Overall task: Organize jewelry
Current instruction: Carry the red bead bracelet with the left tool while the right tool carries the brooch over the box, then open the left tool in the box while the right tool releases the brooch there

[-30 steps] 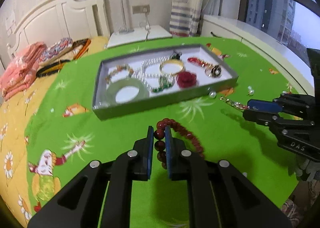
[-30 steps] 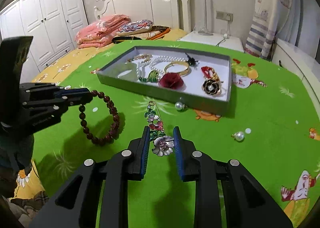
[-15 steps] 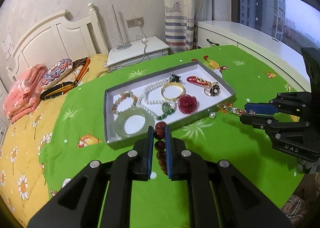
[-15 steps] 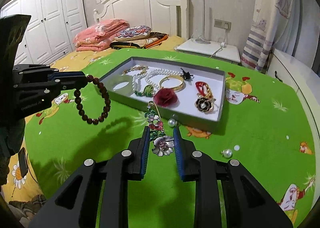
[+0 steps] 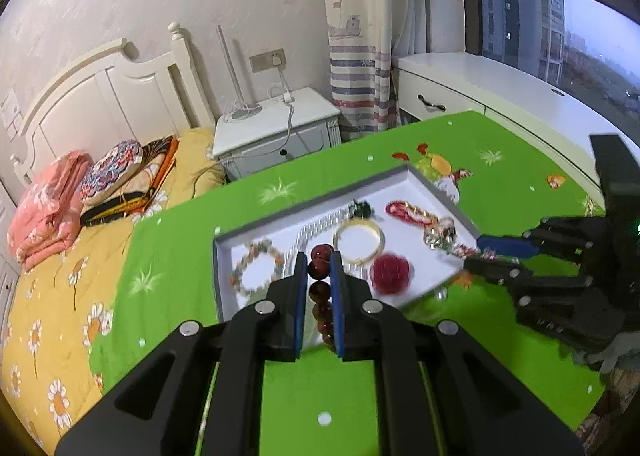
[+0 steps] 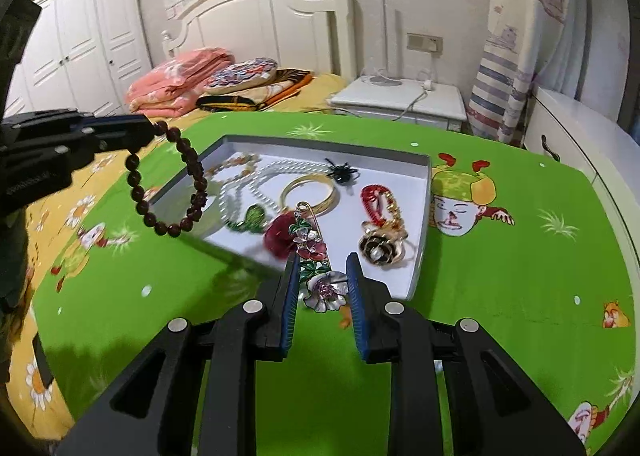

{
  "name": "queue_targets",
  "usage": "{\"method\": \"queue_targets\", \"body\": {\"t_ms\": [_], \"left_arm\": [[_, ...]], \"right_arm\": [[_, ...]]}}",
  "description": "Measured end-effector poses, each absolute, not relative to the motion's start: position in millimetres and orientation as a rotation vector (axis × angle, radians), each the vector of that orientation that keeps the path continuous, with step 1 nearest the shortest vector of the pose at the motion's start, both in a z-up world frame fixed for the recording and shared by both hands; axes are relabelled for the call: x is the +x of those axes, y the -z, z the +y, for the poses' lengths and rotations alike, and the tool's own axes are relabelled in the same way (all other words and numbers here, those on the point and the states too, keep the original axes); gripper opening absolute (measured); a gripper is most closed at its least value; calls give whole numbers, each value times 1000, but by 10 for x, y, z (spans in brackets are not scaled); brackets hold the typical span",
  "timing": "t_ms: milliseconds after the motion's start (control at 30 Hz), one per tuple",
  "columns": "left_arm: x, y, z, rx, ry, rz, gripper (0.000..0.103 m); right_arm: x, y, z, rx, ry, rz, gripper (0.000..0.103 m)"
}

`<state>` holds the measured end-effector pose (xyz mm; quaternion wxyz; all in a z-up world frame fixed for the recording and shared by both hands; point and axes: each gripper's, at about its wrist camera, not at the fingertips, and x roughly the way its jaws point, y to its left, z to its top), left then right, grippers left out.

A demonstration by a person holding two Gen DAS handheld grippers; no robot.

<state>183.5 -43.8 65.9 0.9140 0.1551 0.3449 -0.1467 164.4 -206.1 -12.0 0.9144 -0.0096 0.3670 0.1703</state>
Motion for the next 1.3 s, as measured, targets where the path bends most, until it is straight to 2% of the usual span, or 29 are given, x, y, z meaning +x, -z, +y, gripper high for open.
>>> {"method": "queue_targets", "body": {"t_ms": [467,900,967,1033,1233,1300], "left_arm": [[2572,-464,-799,370,313,727,11],[3009,120,-403,290,238,843,13],[3015,184,-339,292,230,857,25],[2994,217,-298,294,214,846,52],[2904,222,-227,283,170,829,75],[2849,201,-178,268,151,824,78]], "right_arm": [[2218,344,-1945,40,-248,805,24],[2427,504,-1731,-4,-204,850,27],[2426,503,-1749,10,-217,845,31],[2408,484,-1759,17,-223,837,36],[2389,415,-1772,11,-219,818,39],[2369,391,-1798,22,-221,811,39]]}}
